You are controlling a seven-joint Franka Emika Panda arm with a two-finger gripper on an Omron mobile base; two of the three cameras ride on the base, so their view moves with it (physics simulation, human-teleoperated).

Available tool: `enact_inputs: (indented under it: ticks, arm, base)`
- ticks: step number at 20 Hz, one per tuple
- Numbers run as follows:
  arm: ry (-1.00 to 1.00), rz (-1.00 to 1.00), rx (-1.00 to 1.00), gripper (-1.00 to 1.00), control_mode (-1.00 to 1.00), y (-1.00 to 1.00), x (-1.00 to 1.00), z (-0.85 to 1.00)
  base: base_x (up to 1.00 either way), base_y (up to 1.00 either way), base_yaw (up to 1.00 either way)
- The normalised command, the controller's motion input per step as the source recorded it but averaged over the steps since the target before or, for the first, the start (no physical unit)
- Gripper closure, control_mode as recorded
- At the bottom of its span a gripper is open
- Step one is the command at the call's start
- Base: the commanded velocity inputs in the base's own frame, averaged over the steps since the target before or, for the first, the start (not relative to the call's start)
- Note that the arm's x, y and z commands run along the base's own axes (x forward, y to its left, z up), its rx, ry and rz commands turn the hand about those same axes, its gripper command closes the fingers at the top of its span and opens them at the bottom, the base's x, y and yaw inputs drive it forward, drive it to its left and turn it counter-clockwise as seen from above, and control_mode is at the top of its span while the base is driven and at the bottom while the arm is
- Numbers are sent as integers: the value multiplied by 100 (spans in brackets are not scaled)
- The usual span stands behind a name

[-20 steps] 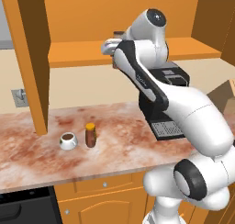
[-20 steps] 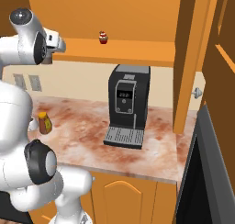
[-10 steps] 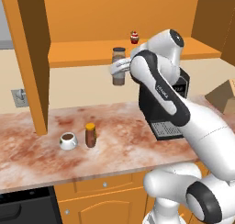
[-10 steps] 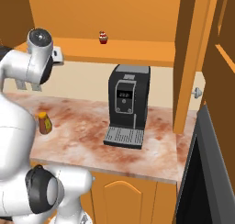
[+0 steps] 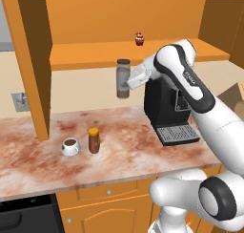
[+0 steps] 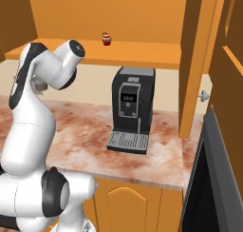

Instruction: Pick the cinnamon and honey bottle from the cabinet and place them next to the mug.

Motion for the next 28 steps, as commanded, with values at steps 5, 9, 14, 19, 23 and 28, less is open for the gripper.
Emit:
enact_inputs:
  ticks: [5,9,14,19,23,28]
  arm:
    - [-1,33,0,100,-100,0,-23,-37]
    - [0,13,0,100,-100,0,-31,-66]
    - [1,9,0,100,-100,0,-7,-78]
    - [1,7,0,100,-100,0,0,-76]
    - [0,4,0,100,-100,0,0,-63]
    - [0,1,0,100,-100,0,0,-46]
  base:
    - [0,0,0]
    - [0,0,0]
    - [0,0,0]
    - [0,0,0]
    - [0,0,0]
    - [0,0,0]
